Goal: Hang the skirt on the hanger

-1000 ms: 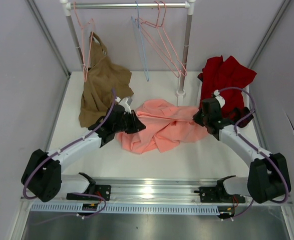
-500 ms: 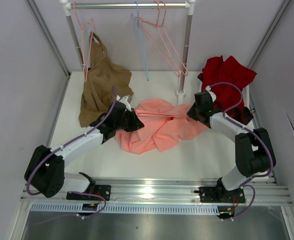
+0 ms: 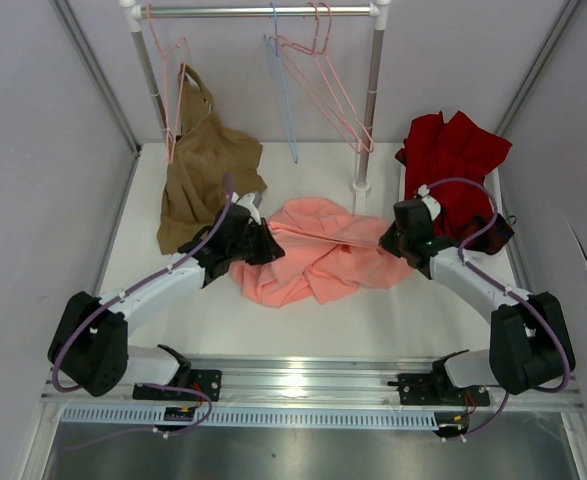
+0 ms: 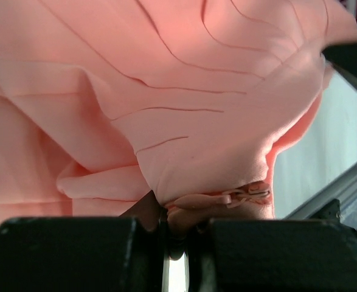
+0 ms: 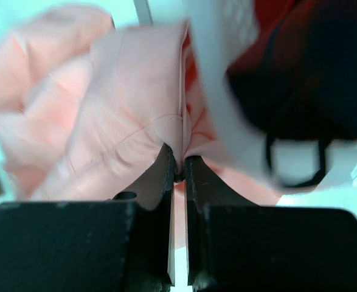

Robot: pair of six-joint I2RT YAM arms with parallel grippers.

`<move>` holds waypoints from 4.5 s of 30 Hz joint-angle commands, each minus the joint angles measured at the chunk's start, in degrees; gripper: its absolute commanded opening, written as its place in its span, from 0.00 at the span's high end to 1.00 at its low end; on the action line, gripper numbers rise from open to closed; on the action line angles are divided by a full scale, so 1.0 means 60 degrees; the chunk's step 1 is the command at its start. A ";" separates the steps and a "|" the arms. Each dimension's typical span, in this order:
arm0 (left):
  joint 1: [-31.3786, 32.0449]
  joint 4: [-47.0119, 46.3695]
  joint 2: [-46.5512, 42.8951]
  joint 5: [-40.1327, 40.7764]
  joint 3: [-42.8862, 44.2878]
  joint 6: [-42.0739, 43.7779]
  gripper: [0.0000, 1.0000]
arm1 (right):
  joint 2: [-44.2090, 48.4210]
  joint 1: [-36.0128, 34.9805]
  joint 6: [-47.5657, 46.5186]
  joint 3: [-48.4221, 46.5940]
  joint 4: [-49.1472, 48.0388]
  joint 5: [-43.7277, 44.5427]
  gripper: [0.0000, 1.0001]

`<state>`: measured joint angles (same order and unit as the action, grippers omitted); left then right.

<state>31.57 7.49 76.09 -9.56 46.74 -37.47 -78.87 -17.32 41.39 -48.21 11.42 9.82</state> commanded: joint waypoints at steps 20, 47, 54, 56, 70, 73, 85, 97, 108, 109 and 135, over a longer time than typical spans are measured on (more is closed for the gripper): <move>-0.0941 0.0890 -0.3483 0.1154 -0.3133 -0.0391 0.52 | 0.2934 -0.4085 0.1379 0.1926 0.2079 0.2434 0.26; -0.0941 0.3424 -0.5168 0.0671 -0.2107 -0.0127 0.45 | 0.1001 -0.5945 -0.2942 0.1165 0.0981 0.3489 0.36; -0.0941 0.3777 -0.5461 0.0393 -0.1843 0.0005 0.44 | 0.1105 -0.6385 -0.3192 0.1018 0.0895 0.3402 0.36; -0.0941 0.3748 -0.5446 0.0320 -0.1945 0.0020 0.44 | 0.0929 -0.6633 -0.3294 0.0784 0.0793 0.3314 0.37; -0.0941 0.3235 -0.5139 0.0144 -0.2575 -0.0039 0.45 | -0.0435 -0.7982 -0.3820 -0.0594 0.0777 0.3519 0.34; -0.0941 0.3205 -0.5124 0.0143 -0.2605 -0.0024 0.45 | -0.0361 -0.7982 -0.4011 -0.0404 0.0383 0.2965 0.33; -0.0941 0.3074 -0.5095 0.0114 -0.2765 -0.0068 0.45 | -0.1225 -0.8173 -0.4422 -0.0286 -0.0629 0.2566 0.32; -0.0926 0.2971 -0.4933 0.0012 -0.2692 -0.0097 0.45 | -0.2060 -0.7822 -0.4802 -0.0945 -0.1097 0.3284 0.55; -0.0576 0.2649 -0.4918 -0.0032 -0.2780 -0.0170 0.40 | -0.2001 -0.7397 -0.5257 -0.1794 -0.0732 0.3387 0.88; -0.0517 0.2533 -0.5020 -0.0061 -0.2766 -0.0170 0.39 | -0.2045 -0.7309 -0.5272 -0.1896 -0.0688 0.3358 0.89; 0.0949 0.2589 -0.5242 0.2573 -0.1155 -0.0830 0.24 | -0.2412 -0.6752 -0.5740 -0.3157 -0.0292 0.2728 0.96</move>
<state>36.23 22.17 44.21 1.28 36.21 -41.19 -92.51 -58.19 7.64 -64.42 10.22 26.46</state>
